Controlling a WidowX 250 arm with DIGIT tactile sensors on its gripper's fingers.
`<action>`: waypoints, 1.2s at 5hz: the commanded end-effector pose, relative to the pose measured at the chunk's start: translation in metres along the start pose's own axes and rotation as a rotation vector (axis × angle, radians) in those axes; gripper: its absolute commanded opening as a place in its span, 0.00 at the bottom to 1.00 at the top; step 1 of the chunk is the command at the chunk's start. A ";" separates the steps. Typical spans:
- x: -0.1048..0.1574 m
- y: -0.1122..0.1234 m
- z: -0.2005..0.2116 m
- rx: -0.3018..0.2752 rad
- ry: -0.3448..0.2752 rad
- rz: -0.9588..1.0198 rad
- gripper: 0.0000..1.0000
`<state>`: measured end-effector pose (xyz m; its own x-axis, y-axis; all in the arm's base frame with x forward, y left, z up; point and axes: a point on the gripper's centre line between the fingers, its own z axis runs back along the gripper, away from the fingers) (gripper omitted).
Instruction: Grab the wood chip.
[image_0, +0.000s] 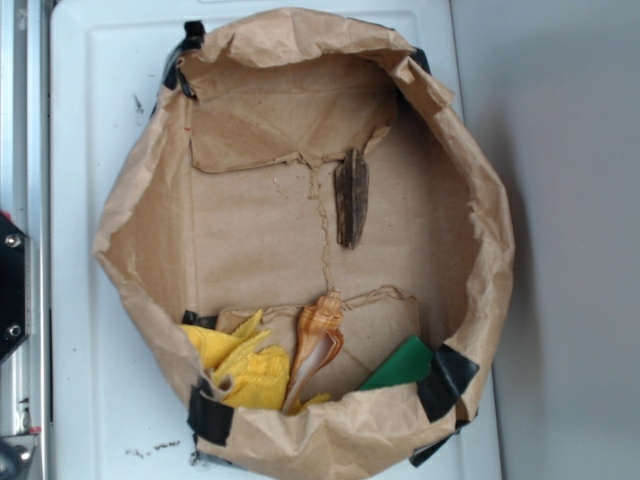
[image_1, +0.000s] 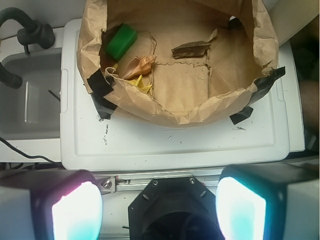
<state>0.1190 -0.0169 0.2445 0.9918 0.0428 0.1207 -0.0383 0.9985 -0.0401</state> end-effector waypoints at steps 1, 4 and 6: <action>0.000 0.000 0.000 0.000 0.000 0.000 1.00; 0.137 0.008 -0.093 0.109 0.209 0.633 1.00; 0.137 0.008 -0.093 0.109 0.209 0.633 1.00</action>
<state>0.2634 -0.0163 0.1548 0.7784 0.6126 -0.1371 -0.6043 0.7904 0.1004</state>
